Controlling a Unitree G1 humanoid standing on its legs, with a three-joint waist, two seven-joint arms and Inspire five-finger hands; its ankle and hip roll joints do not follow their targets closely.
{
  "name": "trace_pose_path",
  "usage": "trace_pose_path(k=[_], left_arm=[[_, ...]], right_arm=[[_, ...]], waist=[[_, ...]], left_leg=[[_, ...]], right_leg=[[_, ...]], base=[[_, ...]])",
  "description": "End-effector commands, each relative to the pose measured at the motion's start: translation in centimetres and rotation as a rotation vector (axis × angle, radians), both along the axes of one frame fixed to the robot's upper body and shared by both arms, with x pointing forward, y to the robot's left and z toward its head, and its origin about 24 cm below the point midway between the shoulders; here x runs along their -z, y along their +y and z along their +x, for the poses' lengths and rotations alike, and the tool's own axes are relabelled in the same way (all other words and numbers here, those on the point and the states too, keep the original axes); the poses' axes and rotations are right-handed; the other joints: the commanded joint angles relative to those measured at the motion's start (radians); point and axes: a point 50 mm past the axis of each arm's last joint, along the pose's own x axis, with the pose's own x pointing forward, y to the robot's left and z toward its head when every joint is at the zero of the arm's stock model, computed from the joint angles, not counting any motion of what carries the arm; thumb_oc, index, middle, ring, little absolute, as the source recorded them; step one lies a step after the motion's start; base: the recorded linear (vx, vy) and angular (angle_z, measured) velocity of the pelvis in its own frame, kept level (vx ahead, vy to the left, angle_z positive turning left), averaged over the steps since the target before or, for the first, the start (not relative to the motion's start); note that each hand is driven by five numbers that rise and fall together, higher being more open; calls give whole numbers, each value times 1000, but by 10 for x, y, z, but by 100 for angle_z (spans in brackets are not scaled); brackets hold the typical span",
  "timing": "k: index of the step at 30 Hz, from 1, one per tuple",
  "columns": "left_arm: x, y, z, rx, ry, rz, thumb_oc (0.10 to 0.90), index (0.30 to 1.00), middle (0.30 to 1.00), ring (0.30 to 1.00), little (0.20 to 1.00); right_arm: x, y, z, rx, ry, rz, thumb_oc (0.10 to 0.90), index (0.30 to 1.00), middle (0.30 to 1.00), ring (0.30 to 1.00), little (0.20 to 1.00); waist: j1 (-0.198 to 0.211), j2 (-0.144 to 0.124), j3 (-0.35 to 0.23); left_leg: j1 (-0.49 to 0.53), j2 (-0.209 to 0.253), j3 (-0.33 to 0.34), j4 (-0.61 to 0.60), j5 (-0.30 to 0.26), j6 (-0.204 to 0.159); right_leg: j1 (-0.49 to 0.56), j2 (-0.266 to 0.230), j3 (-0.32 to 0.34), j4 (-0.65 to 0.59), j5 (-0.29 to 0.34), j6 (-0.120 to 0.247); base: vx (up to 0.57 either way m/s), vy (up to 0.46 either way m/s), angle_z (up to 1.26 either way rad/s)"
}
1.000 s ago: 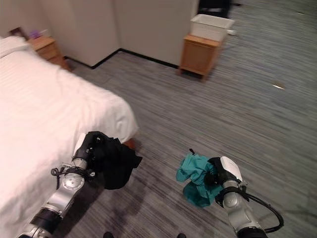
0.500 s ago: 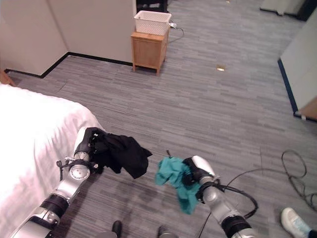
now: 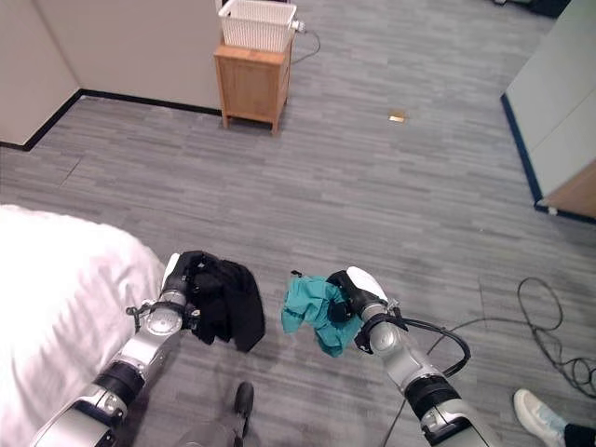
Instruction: Pick up bed clothes into laundry basket.
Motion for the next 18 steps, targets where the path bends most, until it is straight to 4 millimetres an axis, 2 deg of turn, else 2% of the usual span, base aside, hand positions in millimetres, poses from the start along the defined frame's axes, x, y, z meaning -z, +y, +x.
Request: trace_pose_path(k=[1,4,6,9,18], left_arm=[[-78,-11,38,26,-316,22,400,300,300,300,300],[-86,-14,45,31,-322,43,400,300,300,300,300],[-82,-15,46,28,-307,38,400,300,300,300,300],[-78,-13,45,15,-294,37,400,300,300,300,300],[-73,-2,41,4,-286,72,400,300,300,300,300]], right_arm=[[-76,12,40,-66,-306,-12,400,300,300,300,300],[-93,5,46,-30,-370,-13,400,300,300,300,300],[-97,2,44,-27,-387,-20,400,300,300,300,300],[-101,-1,43,-31,-397,-46,400,300,300,300,300],[-91,-11,38,-10,-351,-69,400,300,300,300,300]], waist=[[-3,-25,-103],[-36,-20,-91],[-39,-33,-99],[-33,-37,-136],[-17,-28,-170]], left_leg=[[-14,70,-85,0,-73,-165],[13,69,-151,0,-99,-176],[20,69,-145,0,-113,-176],[44,92,-137,0,-133,-184],[47,110,-153,0,-124,-205]], right_leg=[[-23,93,20,-299,152,-24],[-86,97,99,-441,207,-13],[-52,67,80,-477,227,1],[-21,56,71,-479,236,0],[27,50,36,-479,217,-7]], base=[[263,-73,60],[235,-101,96],[114,-104,132],[121,-118,83],[31,-49,12]])
